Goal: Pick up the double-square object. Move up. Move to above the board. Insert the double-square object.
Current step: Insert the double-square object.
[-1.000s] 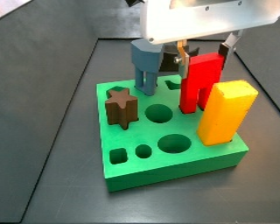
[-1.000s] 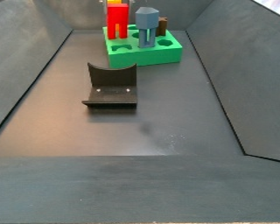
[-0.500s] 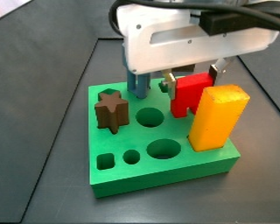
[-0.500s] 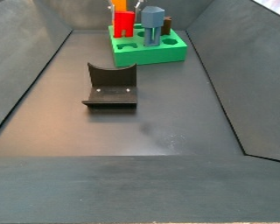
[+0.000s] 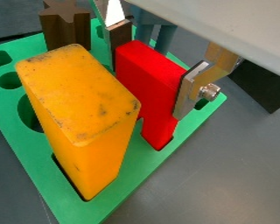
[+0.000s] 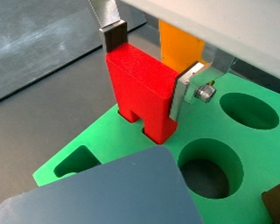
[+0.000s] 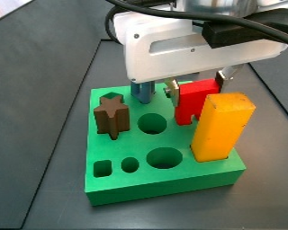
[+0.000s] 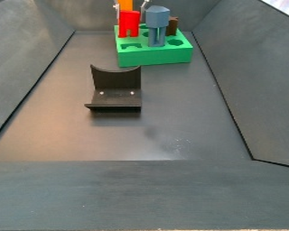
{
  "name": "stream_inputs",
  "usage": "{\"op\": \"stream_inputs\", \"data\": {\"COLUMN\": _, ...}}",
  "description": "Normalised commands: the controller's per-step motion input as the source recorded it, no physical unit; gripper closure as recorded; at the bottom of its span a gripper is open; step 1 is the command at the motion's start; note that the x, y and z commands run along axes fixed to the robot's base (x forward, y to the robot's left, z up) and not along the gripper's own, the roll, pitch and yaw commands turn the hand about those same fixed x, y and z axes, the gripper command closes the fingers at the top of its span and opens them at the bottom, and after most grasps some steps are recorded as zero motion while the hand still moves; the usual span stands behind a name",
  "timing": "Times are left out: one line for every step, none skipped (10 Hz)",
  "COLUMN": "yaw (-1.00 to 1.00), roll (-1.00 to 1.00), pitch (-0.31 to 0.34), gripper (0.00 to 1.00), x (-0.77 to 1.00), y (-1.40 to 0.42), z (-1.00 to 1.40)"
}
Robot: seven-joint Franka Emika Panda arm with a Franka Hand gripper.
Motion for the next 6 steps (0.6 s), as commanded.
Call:
{"op": "stream_inputs", "data": {"yaw": 0.08, "roll": 0.23, "pitch": 0.22, "gripper": 1.0, "x": 0.17, "y": -0.17, "z": -0.59}}
{"op": "stream_inputs", "data": {"yaw": 0.19, "roll": 0.16, "pitch": 0.249, "gripper": 1.0, "x": 0.23, "y": -0.21, "z": -0.61}}
{"op": "stream_inputs", "data": {"yaw": 0.17, "roll": 0.2, "pitch": 0.301, "gripper": 1.0, "x": 0.22, "y": -0.17, "z": -0.47}}
{"op": "stream_inputs", "data": {"yaw": 0.23, "roll": 0.27, "pitch": 0.37, "gripper": 1.0, "x": 0.41, "y": -0.21, "z": -0.27}}
{"op": "stream_inputs", "data": {"yaw": 0.09, "roll": 0.25, "pitch": 0.381, "gripper": 1.0, "x": 0.7, "y": -0.09, "z": -0.31}}
{"op": "stream_inputs", "data": {"yaw": 0.11, "roll": 0.2, "pitch": 0.376, "gripper": 1.0, "x": 0.74, "y": -0.03, "z": -0.35}}
